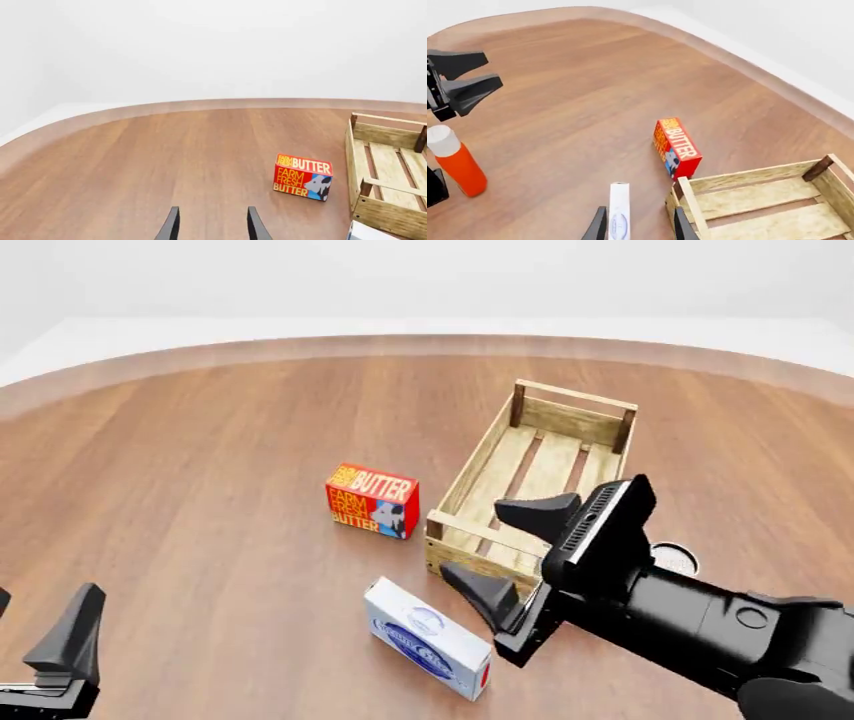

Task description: Pick up the ketchup, and put it in the wooden tray.

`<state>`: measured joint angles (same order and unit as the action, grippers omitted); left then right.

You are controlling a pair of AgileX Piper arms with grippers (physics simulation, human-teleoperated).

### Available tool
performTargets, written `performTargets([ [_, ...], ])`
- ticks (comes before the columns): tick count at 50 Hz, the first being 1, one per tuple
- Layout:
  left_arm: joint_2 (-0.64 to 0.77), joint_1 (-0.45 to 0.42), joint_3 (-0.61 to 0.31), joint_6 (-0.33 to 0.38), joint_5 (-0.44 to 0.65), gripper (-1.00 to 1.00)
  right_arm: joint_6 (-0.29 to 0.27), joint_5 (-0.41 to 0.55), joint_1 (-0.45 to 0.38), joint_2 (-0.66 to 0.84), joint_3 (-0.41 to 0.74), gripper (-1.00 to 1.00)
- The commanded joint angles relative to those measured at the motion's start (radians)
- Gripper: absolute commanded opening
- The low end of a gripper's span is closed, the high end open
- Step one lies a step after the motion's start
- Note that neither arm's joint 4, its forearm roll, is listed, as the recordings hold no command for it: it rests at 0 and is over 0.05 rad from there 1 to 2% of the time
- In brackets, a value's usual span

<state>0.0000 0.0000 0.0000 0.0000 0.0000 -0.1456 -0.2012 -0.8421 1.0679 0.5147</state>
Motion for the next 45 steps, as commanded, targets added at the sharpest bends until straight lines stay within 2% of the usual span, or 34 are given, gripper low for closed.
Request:
performTargets([
  [1,0.000,0.000,0.000,0.000,0.000,1.00,0.000,-0.023,-0.091,0.106,0.066,1.00],
  [9,0.000,0.000,0.000,0.000,0.000,1.00,0.011,-0.051,-0.175,0.178,0.112,1.00],
  [45,0.000,0.000,0.000,0.000,0.000,1.00,0.022,-0.138,-0.376,0.470,0.274,1.00],
])
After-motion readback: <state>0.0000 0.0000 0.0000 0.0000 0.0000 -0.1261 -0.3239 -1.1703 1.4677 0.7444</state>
